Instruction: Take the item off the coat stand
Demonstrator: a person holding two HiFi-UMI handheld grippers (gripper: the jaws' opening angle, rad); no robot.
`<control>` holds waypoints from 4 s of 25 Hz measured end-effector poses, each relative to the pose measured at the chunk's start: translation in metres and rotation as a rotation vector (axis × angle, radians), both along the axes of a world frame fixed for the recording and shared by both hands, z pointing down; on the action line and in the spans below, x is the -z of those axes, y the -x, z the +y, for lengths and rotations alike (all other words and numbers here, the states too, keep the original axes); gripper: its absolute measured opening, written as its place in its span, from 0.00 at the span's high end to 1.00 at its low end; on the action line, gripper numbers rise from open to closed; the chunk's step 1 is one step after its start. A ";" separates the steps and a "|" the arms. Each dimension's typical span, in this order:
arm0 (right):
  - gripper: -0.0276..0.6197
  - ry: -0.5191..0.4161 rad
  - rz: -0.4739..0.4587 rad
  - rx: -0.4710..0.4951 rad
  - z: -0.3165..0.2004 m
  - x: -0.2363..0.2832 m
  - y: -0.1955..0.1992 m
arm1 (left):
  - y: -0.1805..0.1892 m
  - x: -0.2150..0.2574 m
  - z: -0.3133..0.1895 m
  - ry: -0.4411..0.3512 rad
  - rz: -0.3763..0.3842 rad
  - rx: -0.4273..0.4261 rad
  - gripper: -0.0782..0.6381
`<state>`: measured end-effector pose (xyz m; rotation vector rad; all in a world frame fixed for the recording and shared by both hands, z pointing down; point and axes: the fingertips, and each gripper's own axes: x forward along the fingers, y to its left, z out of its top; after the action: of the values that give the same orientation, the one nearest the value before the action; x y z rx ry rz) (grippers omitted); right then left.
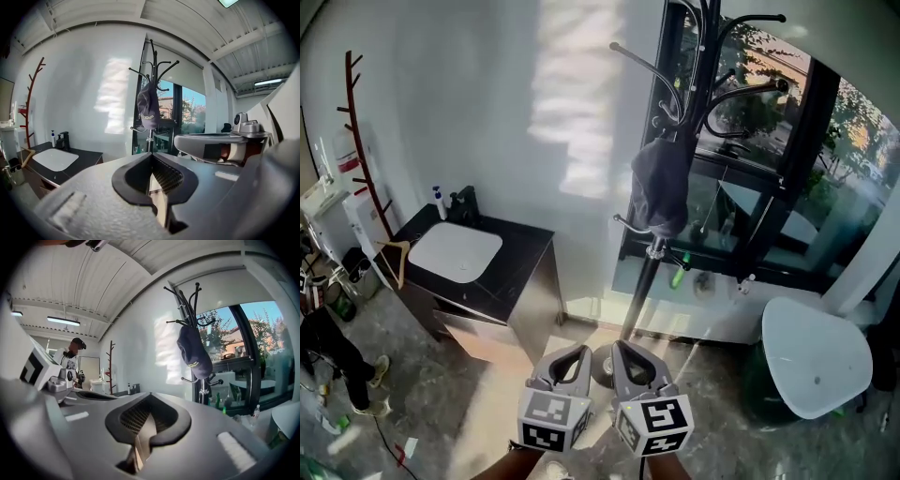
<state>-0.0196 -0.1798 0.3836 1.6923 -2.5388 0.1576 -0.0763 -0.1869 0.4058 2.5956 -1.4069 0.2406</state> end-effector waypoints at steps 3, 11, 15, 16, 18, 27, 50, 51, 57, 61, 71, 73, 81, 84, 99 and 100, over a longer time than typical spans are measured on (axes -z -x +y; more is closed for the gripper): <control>0.95 -0.030 0.003 -0.051 -0.010 0.012 -0.002 | 0.004 0.005 -0.009 -0.012 0.006 -0.039 0.90; 0.95 -0.117 0.059 -0.116 -0.030 0.049 -0.017 | -0.007 0.015 -0.032 -0.024 0.047 -0.114 0.90; 0.95 -0.163 0.079 -0.132 -0.046 0.068 -0.034 | -0.018 0.024 -0.046 -0.044 0.055 -0.128 0.90; 0.95 -0.175 0.086 -0.135 -0.051 0.072 -0.039 | -0.021 0.027 -0.051 -0.052 0.055 -0.126 0.90; 0.95 -0.198 0.097 -0.141 -0.061 0.080 -0.049 | -0.025 0.032 -0.061 -0.068 0.051 -0.117 0.90; 0.94 -0.290 0.131 -0.116 -0.126 0.119 -0.097 | -0.058 0.054 -0.118 -0.130 0.036 -0.060 0.90; 0.56 -0.250 0.120 0.137 -0.269 0.165 -0.120 | -0.076 0.072 -0.197 -0.165 -0.004 0.141 0.90; 0.59 -0.254 0.130 0.135 -0.272 0.166 -0.121 | -0.075 0.070 -0.197 -0.160 -0.007 0.145 0.90; 0.86 -0.315 0.200 0.093 -0.273 0.172 -0.116 | -0.060 0.070 -0.197 -0.157 -0.014 0.157 0.90; 0.92 -0.348 0.214 0.065 -0.267 0.177 -0.111 | -0.053 0.070 -0.196 -0.157 -0.013 0.145 0.90; 0.92 -0.451 0.244 0.020 -0.240 0.211 -0.099 | -0.050 0.079 -0.192 -0.179 -0.007 0.087 0.90; 0.92 -0.468 0.249 0.031 -0.234 0.216 -0.093 | -0.049 0.081 -0.190 -0.178 -0.001 0.078 0.90; 0.92 -0.486 0.274 0.063 -0.224 0.221 -0.066 | -0.036 0.088 -0.188 -0.191 0.002 0.070 0.90; 0.92 -0.472 0.273 0.075 -0.219 0.212 -0.056 | -0.028 0.089 -0.187 -0.190 0.008 0.079 0.90; 0.92 -0.331 0.206 0.096 -0.201 0.126 -0.029 | 0.017 0.090 -0.184 -0.207 0.001 0.193 0.90; 0.92 -0.324 0.196 0.095 -0.199 0.122 -0.028 | 0.018 0.090 -0.184 -0.207 0.001 0.197 0.90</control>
<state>0.0080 -0.3788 0.2617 1.5831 -2.5935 -0.4264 -0.0947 -0.3705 0.3160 2.5855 -1.7586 0.0686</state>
